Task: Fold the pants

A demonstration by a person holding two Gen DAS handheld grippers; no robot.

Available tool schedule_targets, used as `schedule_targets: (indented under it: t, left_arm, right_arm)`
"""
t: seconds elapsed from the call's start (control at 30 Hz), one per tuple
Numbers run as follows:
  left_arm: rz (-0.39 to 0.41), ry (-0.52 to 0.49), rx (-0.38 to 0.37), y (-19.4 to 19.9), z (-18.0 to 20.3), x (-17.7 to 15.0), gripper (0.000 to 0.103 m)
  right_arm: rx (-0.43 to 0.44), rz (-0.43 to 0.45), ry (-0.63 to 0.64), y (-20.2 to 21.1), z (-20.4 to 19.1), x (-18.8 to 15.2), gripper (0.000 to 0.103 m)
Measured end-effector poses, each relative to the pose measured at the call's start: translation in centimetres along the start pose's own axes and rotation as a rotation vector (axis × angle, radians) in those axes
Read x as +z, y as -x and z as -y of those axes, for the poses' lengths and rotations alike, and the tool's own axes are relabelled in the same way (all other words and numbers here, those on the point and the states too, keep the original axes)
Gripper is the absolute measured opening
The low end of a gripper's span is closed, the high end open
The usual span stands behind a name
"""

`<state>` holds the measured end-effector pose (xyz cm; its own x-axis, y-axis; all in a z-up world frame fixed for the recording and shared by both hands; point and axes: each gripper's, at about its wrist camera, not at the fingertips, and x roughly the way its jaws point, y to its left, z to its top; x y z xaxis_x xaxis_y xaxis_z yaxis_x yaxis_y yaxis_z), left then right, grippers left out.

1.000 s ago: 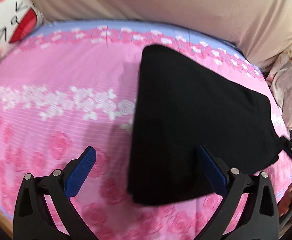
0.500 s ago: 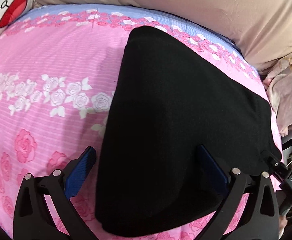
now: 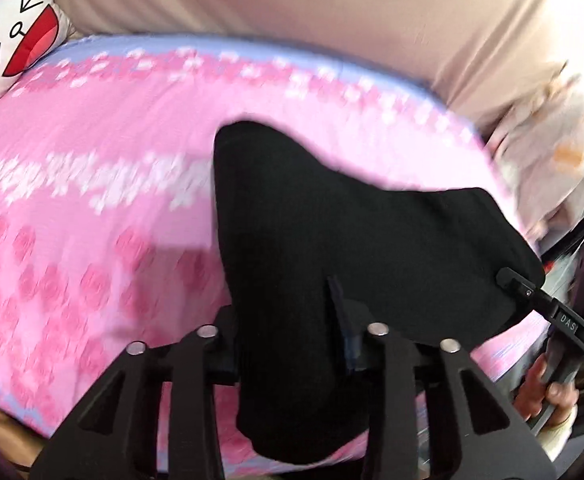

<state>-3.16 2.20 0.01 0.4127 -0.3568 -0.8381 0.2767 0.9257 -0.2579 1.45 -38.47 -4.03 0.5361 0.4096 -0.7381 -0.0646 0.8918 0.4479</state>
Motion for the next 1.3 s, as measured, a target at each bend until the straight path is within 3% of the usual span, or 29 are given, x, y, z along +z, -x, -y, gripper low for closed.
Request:
schedule_targets:
  t: [0.03,0.1,0.17,0.2,0.27,0.37,0.4,0.47,0.5,0.6,0.73,0.87,0.93,1.0,1.07,1.13,1.17,1.23,1.3]
  left_arm:
    - [-0.024,0.008,0.026,-1.1,-0.4,-0.9,0.05]
    - [-0.023,0.026,0.066,-1.5,-1.2,-1.9,0.071]
    - [0.049,0.036,0.112,0.5,-1.8,-2.1,0.077]
    - [0.092,0.032,0.147,1.7,-2.0,-2.0,0.085]
    - [0.174,0.029,0.21,3.7,-1.9,-1.7,0.09]
    - [0.213,-0.019,0.181,5.1,-0.3,-1.5,0.094]
    - [0.216,-0.051,0.147,5.4,0.5,-1.7,0.097]
    - [0.204,-0.111,0.109,5.4,2.0,-2.5,0.097]
    - [0.194,-0.15,0.095,5.2,3.1,-3.0,0.098]
    - [0.17,-0.288,0.055,4.1,6.5,-4.5,0.098]
    - [0.182,-0.438,0.018,2.5,11.5,-5.7,0.098]
    - [0.175,-0.483,-0.08,-0.1,15.1,-4.9,0.098]
    - [0.142,-0.489,-0.1,-2.1,16.4,-4.4,0.087]
    - [0.083,-0.478,-0.106,-4.1,16.7,-4.0,0.032]
    - [0.034,-0.399,-0.096,-5.9,15.8,-3.0,0.012]
    - [0.0,-0.308,-0.19,-5.5,14.1,-1.6,0.007]
    - [0.008,-0.275,-0.215,-4.6,13.4,-1.0,0.006]
    - [0.067,-0.253,-0.208,-2.4,12.4,0.1,0.006]
    - [0.122,-0.243,-0.211,-0.3,11.8,1.1,0.006]
  right_arm:
    - [-0.085,-0.041,-0.016,-1.5,0.9,-1.2,0.068]
    - [-0.034,-0.018,-0.094,-1.1,2.3,-2.0,0.068]
    - [-0.045,0.04,-0.134,1.2,2.6,-1.7,0.068]
    - [-0.075,0.088,-0.109,2.7,2.1,-1.3,0.069]
    - [-0.09,0.125,-0.067,4.0,1.2,-0.7,0.074]
    - [-0.043,0.083,-0.031,3.1,0.1,-0.5,0.074]
    - [-0.029,0.05,-0.013,2.4,-0.3,-0.7,0.071]
    - [-0.041,-0.004,0.028,0.7,-0.9,-1.0,0.032]
    - [-0.078,-0.021,0.044,0.3,-1.2,-1.0,0.021]
    - [-0.041,0.007,0.07,1.2,-2.3,0.0,0.007]
    - [0.142,0.033,0.096,3.3,-3.5,2.6,0.007]
    - [0.247,-0.009,0.114,1.8,-4.7,4.5,0.006]
    - [0.278,-0.023,0.107,1.3,-4.7,5.1,0.006]
    - [0.301,-0.045,0.103,1.3,-4.2,5.4,0.009]
    - [0.261,-0.039,0.085,1.7,-3.4,5.6,0.015]
    - [0.221,0.007,0.059,2.8,-2.3,5.8,0.036]
    - [0.178,0.041,0.048,4.0,-1.3,5.5,0.04]
    - [0.097,0.063,0.053,5.0,-0.2,5.1,0.043]
    - [0.093,0.029,0.062,4.4,0.4,4.3,0.043]
